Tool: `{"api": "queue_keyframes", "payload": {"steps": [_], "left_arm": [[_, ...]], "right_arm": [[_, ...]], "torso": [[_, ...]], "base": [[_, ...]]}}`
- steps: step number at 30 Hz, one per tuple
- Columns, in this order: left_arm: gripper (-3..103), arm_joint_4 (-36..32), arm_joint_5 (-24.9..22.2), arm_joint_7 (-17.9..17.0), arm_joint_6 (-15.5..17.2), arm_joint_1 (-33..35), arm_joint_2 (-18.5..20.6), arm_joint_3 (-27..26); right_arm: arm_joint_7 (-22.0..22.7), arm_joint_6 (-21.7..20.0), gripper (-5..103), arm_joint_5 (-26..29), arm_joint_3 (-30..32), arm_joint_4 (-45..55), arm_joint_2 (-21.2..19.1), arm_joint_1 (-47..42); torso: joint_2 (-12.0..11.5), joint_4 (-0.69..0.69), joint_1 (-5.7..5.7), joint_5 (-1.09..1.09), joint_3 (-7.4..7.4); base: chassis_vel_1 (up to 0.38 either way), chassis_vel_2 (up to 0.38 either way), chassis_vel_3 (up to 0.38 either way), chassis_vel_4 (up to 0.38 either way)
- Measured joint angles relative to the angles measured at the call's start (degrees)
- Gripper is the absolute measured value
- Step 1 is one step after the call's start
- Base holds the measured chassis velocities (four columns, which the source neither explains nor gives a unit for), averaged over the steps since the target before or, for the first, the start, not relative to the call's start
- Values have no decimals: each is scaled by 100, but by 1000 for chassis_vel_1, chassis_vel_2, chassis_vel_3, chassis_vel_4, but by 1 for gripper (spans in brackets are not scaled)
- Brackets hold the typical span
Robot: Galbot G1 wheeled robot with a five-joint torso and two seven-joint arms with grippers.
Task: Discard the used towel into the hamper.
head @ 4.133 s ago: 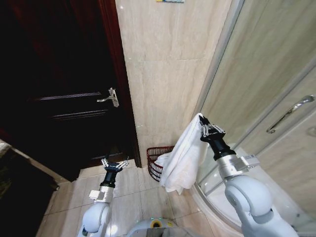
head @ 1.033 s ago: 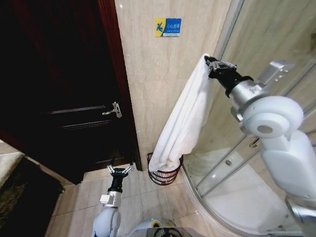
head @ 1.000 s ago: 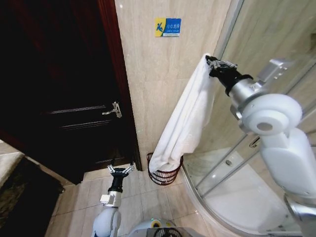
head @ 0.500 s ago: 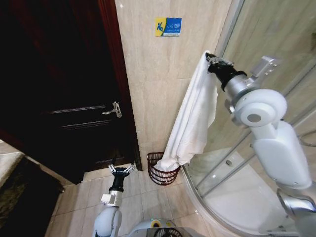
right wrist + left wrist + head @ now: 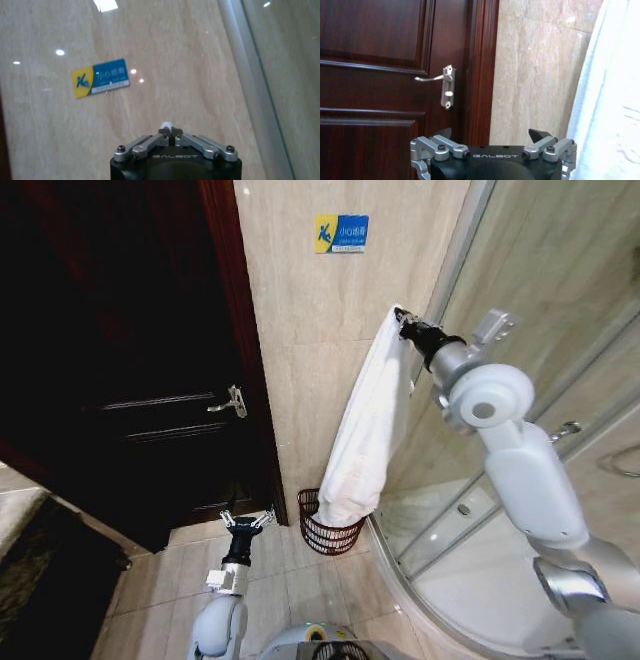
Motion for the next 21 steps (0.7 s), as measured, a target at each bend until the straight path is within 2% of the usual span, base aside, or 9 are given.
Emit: {"api": "queue_keyframes", "payload": {"steps": [10,21], "left_arm": [[100,24,-44,1,-52,4,10,-9],[100,41,-103,2,-77,5,37,-46]], "right_arm": [[-298,158,1,55,-154,-1,0,478],[-270,193,1,-82,-264,0,282,181]], "torso": [[-3,0,-2,-2,-3],[-5,0,-3,-1,-3]], "base": [[0,0,0,0],[0,0,0,0]]}}
